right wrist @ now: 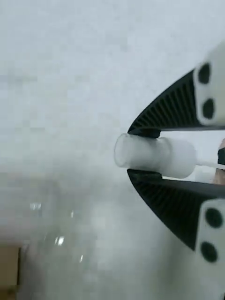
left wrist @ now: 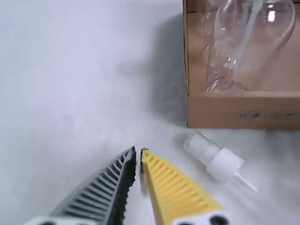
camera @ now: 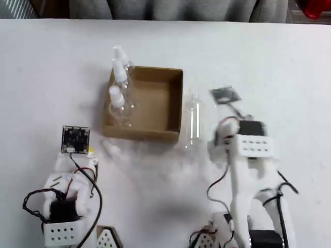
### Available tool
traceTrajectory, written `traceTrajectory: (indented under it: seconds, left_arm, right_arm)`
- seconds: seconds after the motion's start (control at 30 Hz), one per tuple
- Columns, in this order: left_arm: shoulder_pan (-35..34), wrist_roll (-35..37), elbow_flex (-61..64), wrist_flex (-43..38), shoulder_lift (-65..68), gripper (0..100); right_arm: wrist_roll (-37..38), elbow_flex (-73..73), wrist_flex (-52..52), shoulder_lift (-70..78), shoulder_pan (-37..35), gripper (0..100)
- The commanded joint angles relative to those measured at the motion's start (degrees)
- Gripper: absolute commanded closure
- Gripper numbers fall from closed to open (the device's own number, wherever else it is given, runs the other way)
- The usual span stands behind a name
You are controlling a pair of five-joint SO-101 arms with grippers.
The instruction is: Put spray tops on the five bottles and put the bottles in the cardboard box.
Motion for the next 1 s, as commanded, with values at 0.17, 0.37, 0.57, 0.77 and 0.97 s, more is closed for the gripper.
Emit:
traceTrajectory:
  seconds: [0.17,0.37,0.57,0.77,0.97]
  left_arm:
    - [-1.63,-0.62,-0.18,-0.35,-1.10,98]
    - [-4.35,-0.53,-0.18,-2.02,-1.27,98]
    - [-4.79,-0.53,-0.18,-2.02,-1.27,98]
    - [-4.88,-0.53,-0.26,-2.02,-1.27,98]
    - [-4.97,-0.44,-0.26,-2.81,-1.27,98]
  right_arm:
    - [-10.90,-4.40,-6.02,0.57,-31.43,98.2]
    - [-14.51,-4.22,-16.31,0.75,-41.89,98.1]
    - [-14.51,-4.48,-27.82,8.40,-43.74,98.2]
    - [-14.59,-4.66,-41.63,19.30,-44.18,98.0]
    - [-14.59,-4.66,-43.74,21.14,-47.78,86.7]
